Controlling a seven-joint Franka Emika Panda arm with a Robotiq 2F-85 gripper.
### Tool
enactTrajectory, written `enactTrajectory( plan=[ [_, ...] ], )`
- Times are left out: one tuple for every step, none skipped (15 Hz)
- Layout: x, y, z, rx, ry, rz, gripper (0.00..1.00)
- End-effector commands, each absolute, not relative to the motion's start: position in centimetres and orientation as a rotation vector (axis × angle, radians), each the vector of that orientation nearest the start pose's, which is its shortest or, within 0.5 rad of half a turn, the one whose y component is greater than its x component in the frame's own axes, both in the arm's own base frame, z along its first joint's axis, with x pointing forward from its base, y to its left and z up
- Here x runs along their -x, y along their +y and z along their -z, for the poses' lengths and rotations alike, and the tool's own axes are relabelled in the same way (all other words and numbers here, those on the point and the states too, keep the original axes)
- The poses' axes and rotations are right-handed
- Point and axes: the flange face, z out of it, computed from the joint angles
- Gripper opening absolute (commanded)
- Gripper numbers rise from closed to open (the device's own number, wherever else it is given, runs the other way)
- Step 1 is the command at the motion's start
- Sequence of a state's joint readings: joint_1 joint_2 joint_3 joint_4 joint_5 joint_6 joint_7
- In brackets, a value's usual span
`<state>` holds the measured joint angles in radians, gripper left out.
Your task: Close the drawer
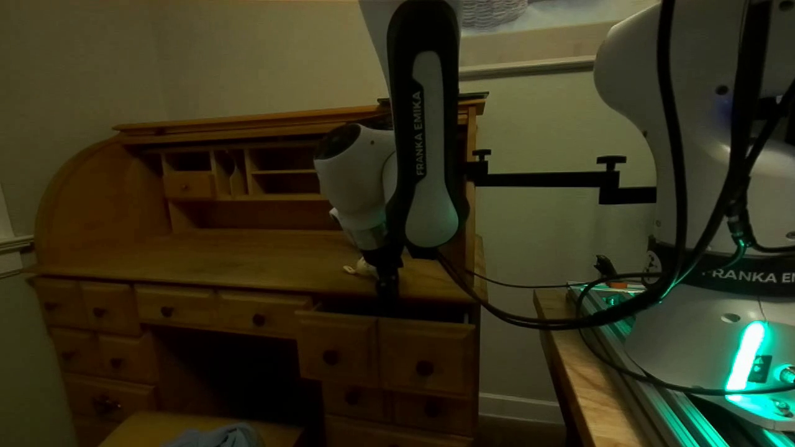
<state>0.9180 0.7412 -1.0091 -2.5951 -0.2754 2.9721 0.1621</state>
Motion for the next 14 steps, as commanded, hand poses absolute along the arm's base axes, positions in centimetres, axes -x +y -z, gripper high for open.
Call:
enactTrajectory(
  plan=[
    [-41.3,-8.3,-12.3,-2.497,0.18,0.098,1.0],
    [-41.5,-7.6,-12.3,-2.504,0.199,0.092,1.0],
    [-41.6,-7.0,-12.2,-2.506,0.215,0.088,1.0],
    [-41.9,-6.2,-12.1,-2.505,0.235,0.081,1.0],
    [-42.1,-5.4,-12.0,-2.501,0.255,0.077,1.0],
    [-42.4,-4.7,-11.8,-2.497,0.278,0.074,1.0],
    [-42.6,-4.0,-11.7,-2.496,0.299,0.07,1.0],
    [-42.8,-3.2,-11.4,-2.492,0.325,0.071,1.0],
    [-43.0,-2.6,-11.2,-2.49,0.348,0.069,1.0],
    [-43.1,-1.9,-10.8,-2.497,0.374,0.061,1.0],
    [-43.2,-1.1,-10.4,-2.51,0.399,0.059,1.0],
    [-43.3,-0.5,-10.0,-2.524,0.421,0.055,1.0],
    [-43.4,0.2,-9.5,-2.533,0.444,0.054,1.0],
    [-43.4,0.7,-8.9,-2.54,0.46,0.056,1.0]
  ],
)
